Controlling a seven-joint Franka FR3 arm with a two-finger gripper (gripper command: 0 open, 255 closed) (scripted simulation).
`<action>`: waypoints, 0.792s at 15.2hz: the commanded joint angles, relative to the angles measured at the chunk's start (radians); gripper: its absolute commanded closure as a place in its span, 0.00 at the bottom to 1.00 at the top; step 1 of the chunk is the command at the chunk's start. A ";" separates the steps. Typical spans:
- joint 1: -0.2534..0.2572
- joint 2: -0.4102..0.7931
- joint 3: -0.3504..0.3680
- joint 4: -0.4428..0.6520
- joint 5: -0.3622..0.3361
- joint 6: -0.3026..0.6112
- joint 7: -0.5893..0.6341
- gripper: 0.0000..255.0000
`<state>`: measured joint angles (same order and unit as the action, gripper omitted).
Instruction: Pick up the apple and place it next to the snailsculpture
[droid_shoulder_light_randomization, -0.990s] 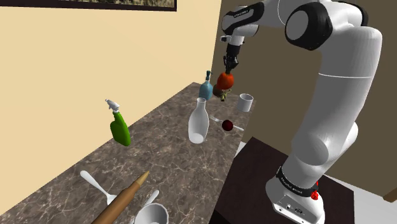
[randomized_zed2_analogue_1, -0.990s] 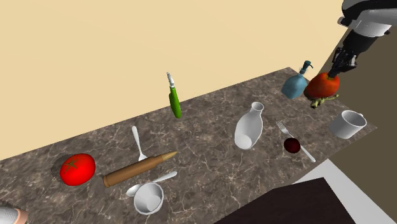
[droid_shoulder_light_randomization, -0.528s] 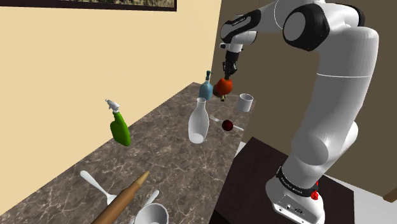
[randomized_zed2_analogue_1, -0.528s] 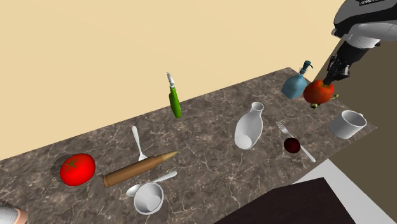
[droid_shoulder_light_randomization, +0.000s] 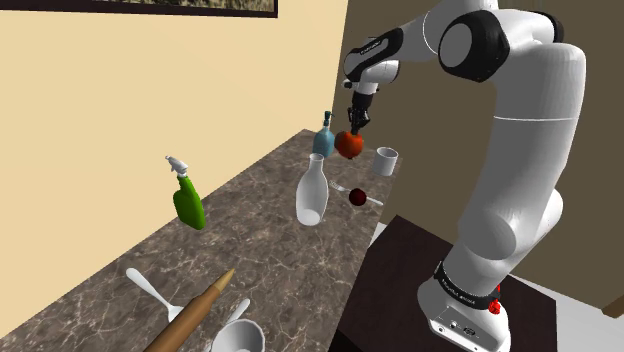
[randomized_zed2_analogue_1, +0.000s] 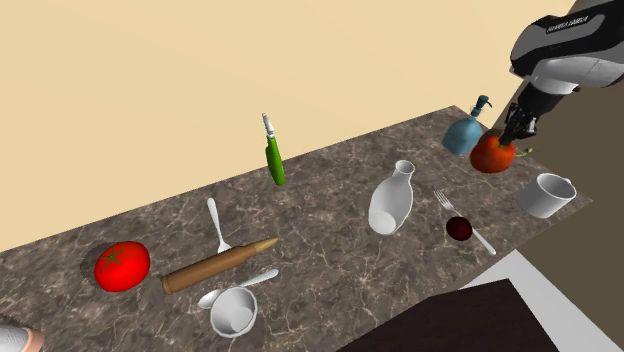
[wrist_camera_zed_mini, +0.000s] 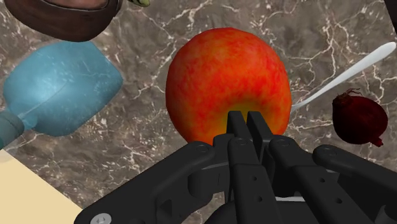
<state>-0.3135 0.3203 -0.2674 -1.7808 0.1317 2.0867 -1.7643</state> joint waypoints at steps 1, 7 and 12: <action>0.001 0.009 0.002 -0.015 0.004 0.024 -0.001 1.00; -0.003 0.045 0.008 -0.047 0.018 0.091 -0.012 1.00; -0.007 0.080 0.014 -0.068 0.032 0.145 -0.022 1.00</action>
<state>-0.3207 0.3945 -0.2552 -1.8421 0.1613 2.2191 -1.7860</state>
